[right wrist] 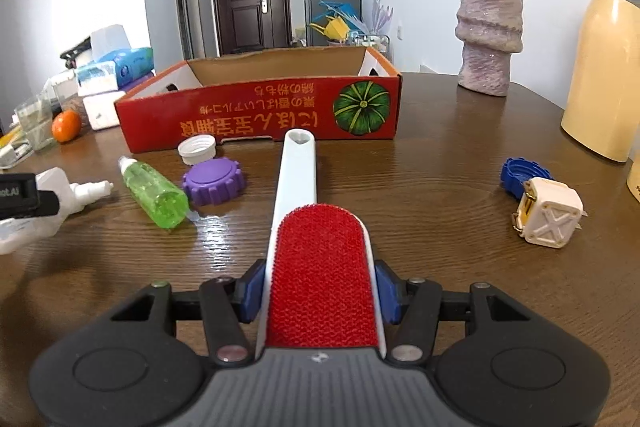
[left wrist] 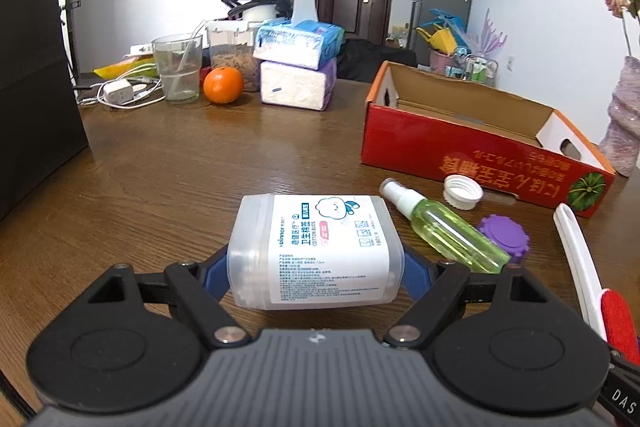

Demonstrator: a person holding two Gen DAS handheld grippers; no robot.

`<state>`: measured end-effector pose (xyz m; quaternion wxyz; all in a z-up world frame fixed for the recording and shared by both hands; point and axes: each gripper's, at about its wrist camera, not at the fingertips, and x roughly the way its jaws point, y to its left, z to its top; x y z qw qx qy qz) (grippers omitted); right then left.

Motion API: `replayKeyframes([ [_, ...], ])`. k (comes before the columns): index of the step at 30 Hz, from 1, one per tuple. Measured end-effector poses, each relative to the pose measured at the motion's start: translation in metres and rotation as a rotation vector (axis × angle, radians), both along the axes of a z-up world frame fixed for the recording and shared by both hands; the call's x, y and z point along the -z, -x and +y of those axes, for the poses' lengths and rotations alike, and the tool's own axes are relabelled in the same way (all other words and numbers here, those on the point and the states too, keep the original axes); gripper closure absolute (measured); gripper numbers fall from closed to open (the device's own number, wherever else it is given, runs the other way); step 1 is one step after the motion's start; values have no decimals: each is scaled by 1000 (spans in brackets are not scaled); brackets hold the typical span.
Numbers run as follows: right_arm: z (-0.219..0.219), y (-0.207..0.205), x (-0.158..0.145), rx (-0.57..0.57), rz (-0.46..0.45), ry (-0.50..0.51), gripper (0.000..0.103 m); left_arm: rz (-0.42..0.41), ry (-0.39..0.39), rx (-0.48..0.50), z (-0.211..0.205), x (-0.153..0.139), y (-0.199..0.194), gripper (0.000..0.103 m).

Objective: Organize rigid objects
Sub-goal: 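Carry the tub and lint brush with both tools over the cardboard box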

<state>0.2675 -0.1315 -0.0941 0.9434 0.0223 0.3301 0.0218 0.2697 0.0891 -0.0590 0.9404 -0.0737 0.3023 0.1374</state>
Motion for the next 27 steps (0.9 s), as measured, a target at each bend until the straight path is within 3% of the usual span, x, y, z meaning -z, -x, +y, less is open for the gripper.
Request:
replayKeyframes([
  [12,-6,16,-16,-38,-67,-34,49,-29,-18,69,-27,-8,17,20],
  [27,-15,9,-46,-53,-146,-63,48,-72,-36,144,-58,-36,9,20],
])
